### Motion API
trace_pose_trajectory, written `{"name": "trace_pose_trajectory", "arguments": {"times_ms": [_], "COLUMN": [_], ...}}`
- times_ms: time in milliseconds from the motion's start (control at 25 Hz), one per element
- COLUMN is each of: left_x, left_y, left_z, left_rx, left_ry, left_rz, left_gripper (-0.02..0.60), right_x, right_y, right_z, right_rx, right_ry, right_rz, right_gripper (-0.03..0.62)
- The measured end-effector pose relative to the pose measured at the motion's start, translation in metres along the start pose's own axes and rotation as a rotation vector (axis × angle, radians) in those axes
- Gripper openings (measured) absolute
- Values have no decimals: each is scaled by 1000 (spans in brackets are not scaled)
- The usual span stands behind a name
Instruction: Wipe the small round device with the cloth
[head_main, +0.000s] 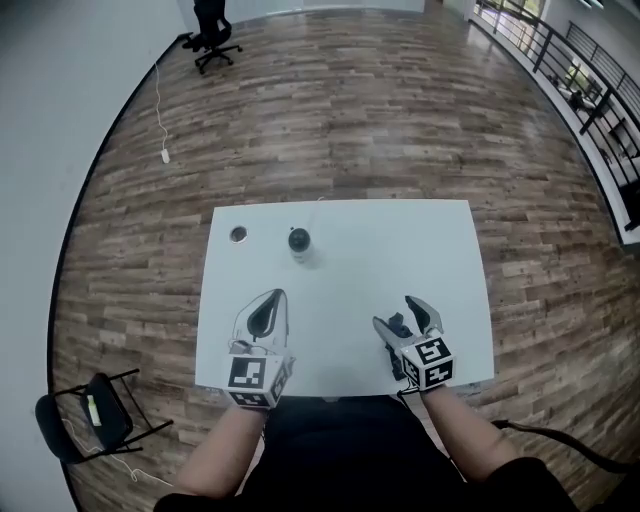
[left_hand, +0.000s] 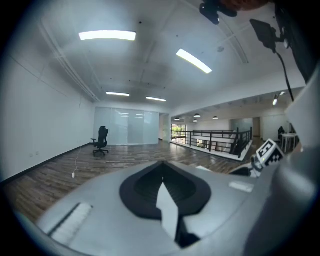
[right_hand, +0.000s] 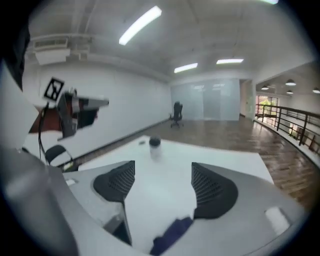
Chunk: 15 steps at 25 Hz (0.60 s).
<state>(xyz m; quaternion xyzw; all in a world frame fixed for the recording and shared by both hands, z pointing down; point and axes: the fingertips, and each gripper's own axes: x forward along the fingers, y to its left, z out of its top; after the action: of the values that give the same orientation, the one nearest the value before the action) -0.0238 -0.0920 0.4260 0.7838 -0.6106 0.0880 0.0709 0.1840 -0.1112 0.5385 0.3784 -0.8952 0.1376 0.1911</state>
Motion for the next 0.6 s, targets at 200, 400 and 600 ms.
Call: {"name": "trace_pose_trajectory", "arguments": {"times_ms": [200, 400, 600], "left_x": [6, -11, -22], "left_y": [2, 15, 28], "left_z": [29, 41, 46], "left_rx": [-38, -12, 47], "left_ry": [-71, -161, -175], "left_rz": [-40, -82, -61], "left_gripper": [6, 6, 6], "right_x": [-15, -13, -14], "right_y": [0, 25, 45], "right_z": [116, 142, 151], "right_rx": [16, -27, -83], "right_ry": [-432, -517, -528], "right_rz": [-25, -85, -144], "right_gripper": [307, 209, 73]}}
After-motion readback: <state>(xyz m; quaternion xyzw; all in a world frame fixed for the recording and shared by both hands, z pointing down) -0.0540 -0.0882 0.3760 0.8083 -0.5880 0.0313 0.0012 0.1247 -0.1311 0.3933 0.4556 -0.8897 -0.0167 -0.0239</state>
